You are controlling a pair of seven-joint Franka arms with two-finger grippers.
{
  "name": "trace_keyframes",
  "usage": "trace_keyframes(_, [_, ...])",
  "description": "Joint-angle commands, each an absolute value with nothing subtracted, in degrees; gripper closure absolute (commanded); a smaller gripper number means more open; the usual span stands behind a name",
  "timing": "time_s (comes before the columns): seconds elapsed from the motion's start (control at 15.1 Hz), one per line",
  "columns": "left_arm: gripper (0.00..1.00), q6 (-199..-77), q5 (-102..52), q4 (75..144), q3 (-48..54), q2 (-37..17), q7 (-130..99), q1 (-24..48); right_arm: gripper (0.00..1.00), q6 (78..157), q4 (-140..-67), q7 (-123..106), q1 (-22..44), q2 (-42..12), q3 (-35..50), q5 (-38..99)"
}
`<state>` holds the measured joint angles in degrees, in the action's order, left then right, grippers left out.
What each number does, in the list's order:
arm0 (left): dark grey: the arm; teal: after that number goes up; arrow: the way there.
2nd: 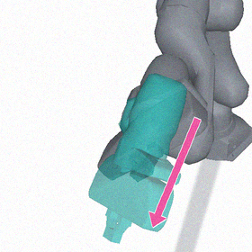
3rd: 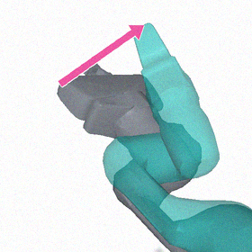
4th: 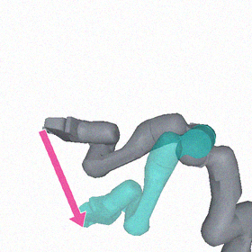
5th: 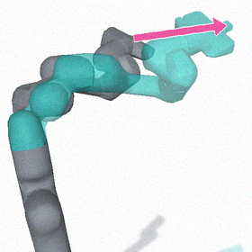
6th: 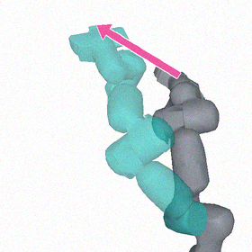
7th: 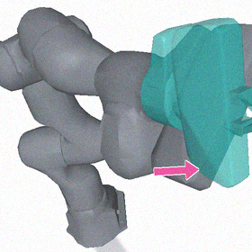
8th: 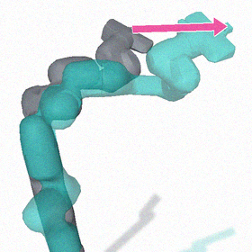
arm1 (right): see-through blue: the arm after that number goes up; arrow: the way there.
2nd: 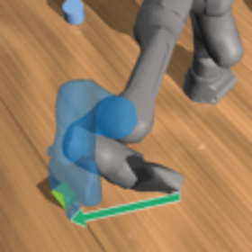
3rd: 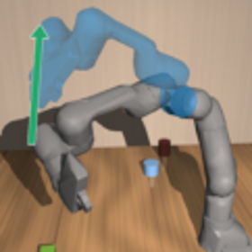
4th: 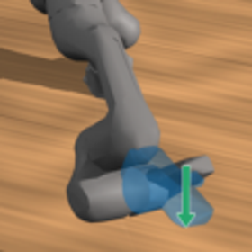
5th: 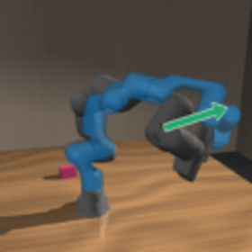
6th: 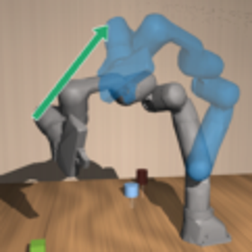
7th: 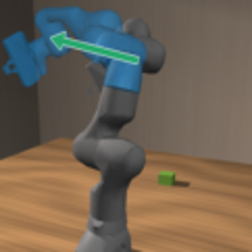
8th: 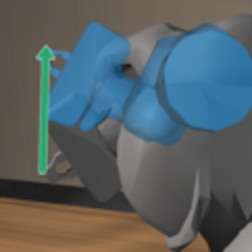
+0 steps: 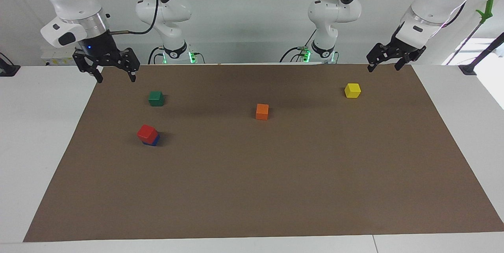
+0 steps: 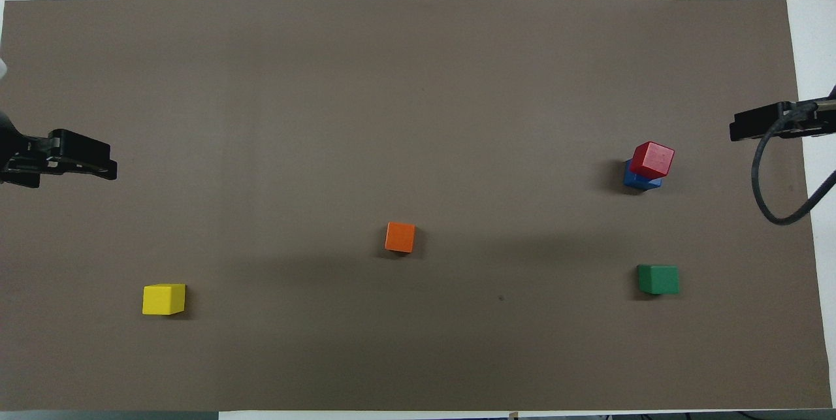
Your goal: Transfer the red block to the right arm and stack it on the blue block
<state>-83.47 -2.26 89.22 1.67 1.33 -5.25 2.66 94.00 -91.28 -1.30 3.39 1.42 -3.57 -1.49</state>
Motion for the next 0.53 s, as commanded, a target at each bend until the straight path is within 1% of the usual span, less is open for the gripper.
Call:
trace_keyframes(0.0, [0.0,-83.3,-3.1,90.1,1.6,2.3,-4.6,2.2,0.0,94.6,-92.7,-0.3,3.1,2.6,-3.6,-1.9])
trace_keyframes(0.46, [0.0,-83.2,-3.1,90.1,1.5,2.6,-4.7,2.2,0.0,94.5,-92.6,2.0,2.9,2.5,-3.5,-0.4])
